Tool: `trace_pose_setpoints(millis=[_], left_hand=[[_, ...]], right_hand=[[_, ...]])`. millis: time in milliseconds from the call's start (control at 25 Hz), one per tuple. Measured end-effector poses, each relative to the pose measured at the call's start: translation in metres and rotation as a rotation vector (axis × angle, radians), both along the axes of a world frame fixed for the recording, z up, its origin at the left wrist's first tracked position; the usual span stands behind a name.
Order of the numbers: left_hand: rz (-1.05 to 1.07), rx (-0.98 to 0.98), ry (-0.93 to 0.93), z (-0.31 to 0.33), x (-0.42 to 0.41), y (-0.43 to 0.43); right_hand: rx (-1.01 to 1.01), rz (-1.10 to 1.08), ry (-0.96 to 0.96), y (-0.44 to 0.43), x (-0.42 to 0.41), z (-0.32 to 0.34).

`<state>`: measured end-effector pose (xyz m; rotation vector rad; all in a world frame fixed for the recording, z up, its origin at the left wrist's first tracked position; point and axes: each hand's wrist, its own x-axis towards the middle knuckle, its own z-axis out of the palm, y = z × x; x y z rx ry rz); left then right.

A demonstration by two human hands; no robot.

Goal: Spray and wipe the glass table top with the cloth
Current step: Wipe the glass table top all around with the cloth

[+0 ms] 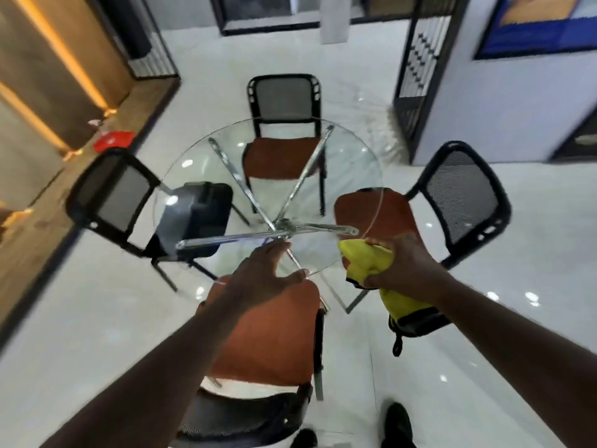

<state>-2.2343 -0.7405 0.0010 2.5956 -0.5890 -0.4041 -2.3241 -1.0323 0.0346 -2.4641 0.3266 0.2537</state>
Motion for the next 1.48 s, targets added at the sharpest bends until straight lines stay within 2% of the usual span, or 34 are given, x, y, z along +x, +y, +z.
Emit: trace_pose_setpoints(millis=[200, 400, 560, 640, 720, 920, 1000, 1120, 1240, 1480], left_hand=[[0.241, 0.078, -0.002, 0.004, -0.032, -0.008], [0.414, 0.082, 0.091, -0.030, -0.057, -0.010], [0.496, 0.067, 0.207, -0.070, -0.043, -0.012], [0.483, 0.070, 0.287, -0.095, -0.027, -0.018], [0.467, 0.093, 0.332, -0.119, -0.015, -0.024], [0.521, 0.164, 0.395, -0.158, 0.010, -0.025], [0.565, 0.173, 0.390, -0.174, 0.019, -0.022], [0.622, 0.261, 0.398, -0.194, 0.025, -0.024], [0.683, 0.315, 0.399, -0.197, 0.024, -0.036], [0.681, 0.420, 0.338, -0.206, 0.018, -0.042]], right_hand=[[0.023, 0.226, 0.061, -0.028, 0.059, -0.015], [0.021, 0.425, 0.125, -0.023, 0.119, -0.048], [-0.149, 0.545, 0.253, -0.029, 0.152, -0.094], [-0.251, 0.587, 0.289, -0.033, 0.169, -0.117], [-0.268, 0.642, 0.276, -0.028, 0.188, -0.132], [-0.071, 0.801, 0.123, 0.018, 0.229, -0.134], [-0.119, 0.944, -0.055, 0.029, 0.249, -0.155], [-0.337, 1.238, -0.222, 0.031, 0.285, -0.203], [-0.270, 1.411, -0.326, 0.035, 0.290, -0.231], [-0.260, 1.487, -0.519, 0.072, 0.288, -0.275]])
